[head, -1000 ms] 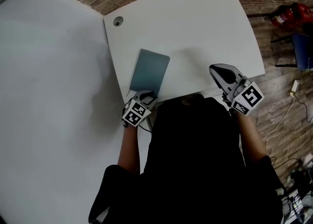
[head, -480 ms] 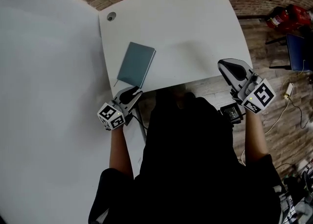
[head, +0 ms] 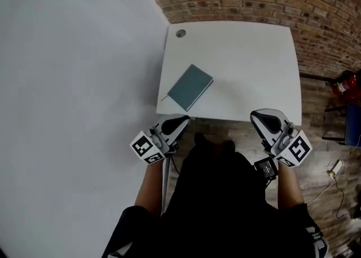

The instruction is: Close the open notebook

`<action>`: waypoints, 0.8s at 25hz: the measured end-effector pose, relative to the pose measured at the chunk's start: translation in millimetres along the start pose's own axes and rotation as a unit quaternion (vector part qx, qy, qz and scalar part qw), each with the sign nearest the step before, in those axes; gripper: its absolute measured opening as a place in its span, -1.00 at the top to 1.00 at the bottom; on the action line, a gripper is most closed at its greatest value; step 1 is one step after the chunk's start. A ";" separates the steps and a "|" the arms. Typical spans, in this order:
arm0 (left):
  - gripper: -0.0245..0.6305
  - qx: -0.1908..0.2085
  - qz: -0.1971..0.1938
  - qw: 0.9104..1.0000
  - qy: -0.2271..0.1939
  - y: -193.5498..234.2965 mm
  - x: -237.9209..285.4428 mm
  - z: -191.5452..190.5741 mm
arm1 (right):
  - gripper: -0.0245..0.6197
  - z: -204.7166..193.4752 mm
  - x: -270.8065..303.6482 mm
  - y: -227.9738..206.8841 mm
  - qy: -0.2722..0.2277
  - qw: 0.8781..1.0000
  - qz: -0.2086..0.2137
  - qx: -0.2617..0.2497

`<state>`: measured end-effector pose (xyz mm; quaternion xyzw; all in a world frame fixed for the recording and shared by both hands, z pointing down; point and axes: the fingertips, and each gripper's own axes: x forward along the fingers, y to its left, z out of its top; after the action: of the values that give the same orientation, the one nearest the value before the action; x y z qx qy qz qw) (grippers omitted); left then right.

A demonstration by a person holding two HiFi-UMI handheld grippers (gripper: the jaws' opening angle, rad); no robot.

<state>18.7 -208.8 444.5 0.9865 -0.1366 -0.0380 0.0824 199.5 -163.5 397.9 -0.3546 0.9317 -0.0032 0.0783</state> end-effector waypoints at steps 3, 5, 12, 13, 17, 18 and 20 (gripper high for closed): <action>0.87 0.002 -0.015 0.999 -0.042 -29.6 -8.6 30.0 | 0.90 10.2 12.2 28.0 -0.017 0.999 0.039 -0.003; 0.87 0.010 -0.023 0.998 -0.064 -47.8 -15.1 50.2 | 0.90 18.2 20.6 49.8 -0.019 0.998 0.067 -0.004; 0.87 0.012 -0.062 0.995 -0.078 -111.0 -36.5 75.9 | 0.90 42.5 27.8 131.6 -0.018 0.993 0.116 0.013; 0.87 0.008 -0.069 0.994 -0.079 -122.8 -43.6 75.2 | 0.90 43.7 24.9 144.0 -0.013 0.993 0.113 0.010; 0.87 -0.016 -0.086 0.992 -0.087 -171.9 -77.0 62.1 | 0.90 37.9 3.8 194.2 0.008 0.995 0.099 0.016; 0.87 -0.023 -0.087 0.992 -0.088 -182.6 -84.2 56.3 | 0.90 34.6 -2.7 205.4 0.014 0.995 0.095 0.018; 0.87 -0.039 -0.088 0.991 -0.089 -203.0 -95.5 43.4 | 0.90 29.5 -18.0 227.6 0.026 0.996 0.087 0.022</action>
<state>-23.8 3.6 371.7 0.9834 -0.0540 -0.1376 0.1049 66.8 20.2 357.4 -0.2698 0.9606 -0.0258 0.0621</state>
